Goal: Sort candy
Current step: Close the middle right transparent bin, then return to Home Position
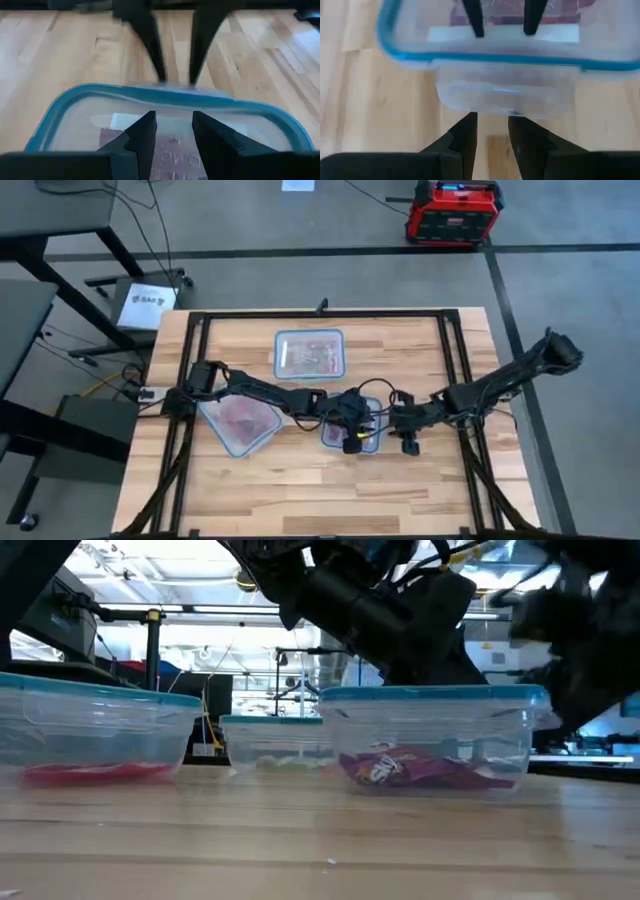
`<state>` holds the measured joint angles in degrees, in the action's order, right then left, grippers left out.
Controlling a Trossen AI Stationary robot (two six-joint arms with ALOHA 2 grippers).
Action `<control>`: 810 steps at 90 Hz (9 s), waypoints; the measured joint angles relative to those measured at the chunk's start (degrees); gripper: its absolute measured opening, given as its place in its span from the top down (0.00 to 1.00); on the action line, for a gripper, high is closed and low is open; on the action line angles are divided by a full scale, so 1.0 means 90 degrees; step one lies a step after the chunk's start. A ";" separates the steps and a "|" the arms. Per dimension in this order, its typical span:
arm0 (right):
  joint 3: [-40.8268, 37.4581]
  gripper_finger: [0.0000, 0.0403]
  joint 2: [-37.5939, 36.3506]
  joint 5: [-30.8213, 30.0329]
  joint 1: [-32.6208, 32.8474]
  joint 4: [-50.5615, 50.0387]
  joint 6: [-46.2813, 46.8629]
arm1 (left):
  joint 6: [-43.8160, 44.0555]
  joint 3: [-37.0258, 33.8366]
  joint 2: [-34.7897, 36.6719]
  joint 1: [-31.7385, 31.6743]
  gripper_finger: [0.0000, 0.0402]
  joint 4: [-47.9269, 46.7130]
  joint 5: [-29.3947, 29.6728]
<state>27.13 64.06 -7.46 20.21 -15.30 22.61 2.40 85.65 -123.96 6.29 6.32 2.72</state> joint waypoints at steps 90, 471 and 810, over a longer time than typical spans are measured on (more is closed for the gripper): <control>0.0405 0.75 0.1039 -0.0022 -0.0270 0.0608 -0.0369 | -0.0084 0.0010 0.0025 -0.0008 0.71 0.0187 -0.0014; -0.2958 0.99 -0.6949 0.0510 -0.3500 0.1795 -0.2462 | 0.1181 -0.5384 0.7291 0.1333 1.00 -0.0942 0.2293; -0.2963 0.99 -0.6947 0.0507 -0.3500 0.1885 -0.2293 | -0.0795 -0.9454 1.3733 0.0837 1.00 -0.0658 -0.0240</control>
<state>0.47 1.53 -2.90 -11.29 1.67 1.98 -4.75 0.56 -0.36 13.82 0.40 0.56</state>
